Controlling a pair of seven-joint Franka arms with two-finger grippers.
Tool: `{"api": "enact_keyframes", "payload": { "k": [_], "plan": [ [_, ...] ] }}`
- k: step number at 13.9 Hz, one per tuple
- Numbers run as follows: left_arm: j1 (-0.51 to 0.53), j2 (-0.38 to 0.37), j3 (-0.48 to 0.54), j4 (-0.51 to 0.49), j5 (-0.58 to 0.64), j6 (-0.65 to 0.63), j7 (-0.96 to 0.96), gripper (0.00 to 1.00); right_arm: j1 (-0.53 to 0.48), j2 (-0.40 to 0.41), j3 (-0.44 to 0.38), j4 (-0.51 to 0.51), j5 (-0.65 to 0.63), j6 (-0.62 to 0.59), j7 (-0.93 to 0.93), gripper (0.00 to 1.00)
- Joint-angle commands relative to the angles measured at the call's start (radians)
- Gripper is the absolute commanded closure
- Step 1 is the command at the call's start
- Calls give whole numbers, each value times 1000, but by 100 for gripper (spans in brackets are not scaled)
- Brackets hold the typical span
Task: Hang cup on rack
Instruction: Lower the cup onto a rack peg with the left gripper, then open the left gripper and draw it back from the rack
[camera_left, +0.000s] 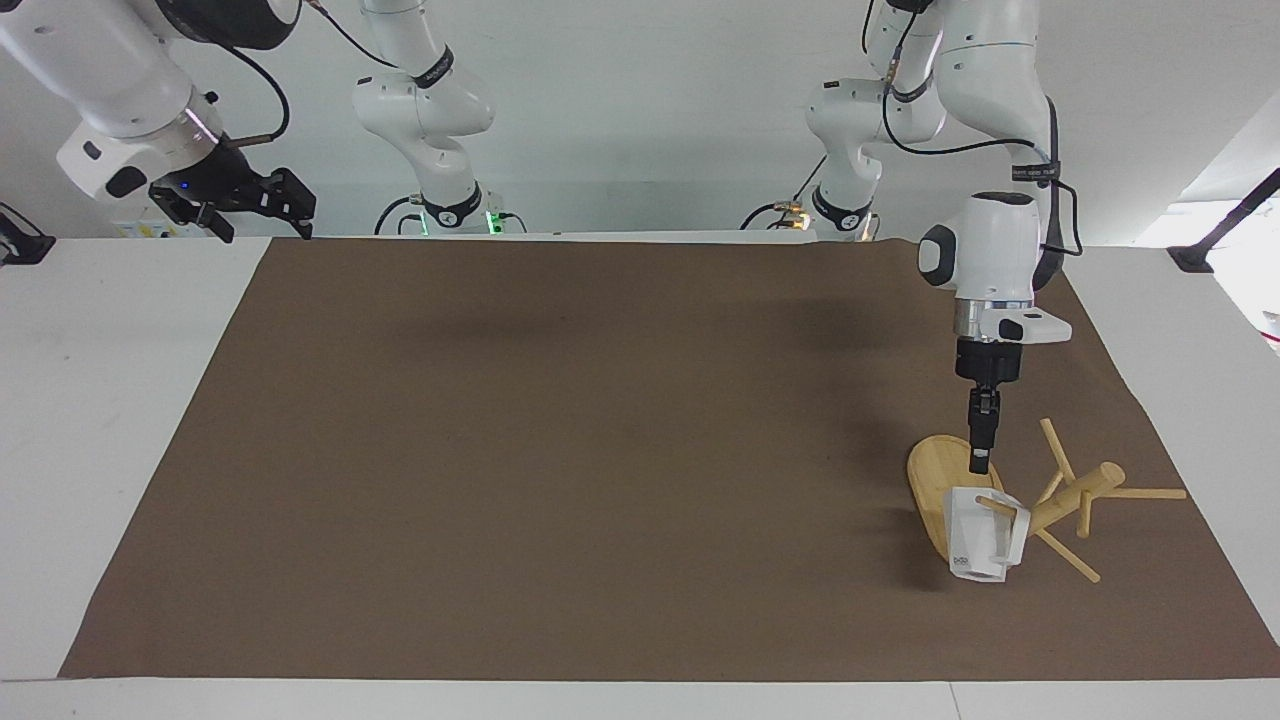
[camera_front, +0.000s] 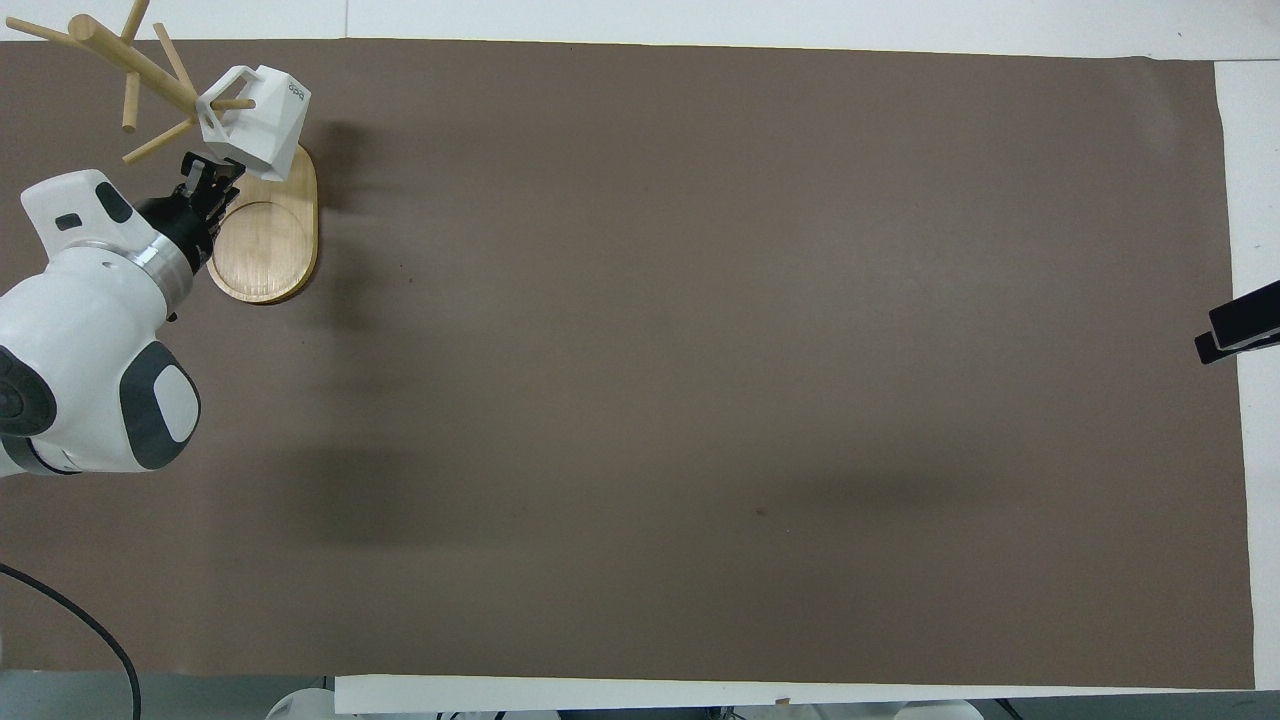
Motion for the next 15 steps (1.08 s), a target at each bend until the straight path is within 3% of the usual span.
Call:
{"api": "enact_keyframes", "payload": {
  "k": [1,4,6,11,15],
  "plan": [
    [10,-105,-5,0,13,-216,-1,46,3,-23,1,-31,-1,16,8,0],
    [9,-196,-5,42,13,-549,86,20,7,-23,1,-31,-1,16,8,0],
    [3,-205,-5,149,14,-829,188,4,6,-23,1,-31,-1,16,8,0],
    [-3,-135,-5,496,17,-1459,620,1,9,-23,1,-31,-2,16,11,0],
    [0,-52,-6,745,17,-1755,980,1,-8,-23,1,-31,-1,22,12,0]
  ]
}}
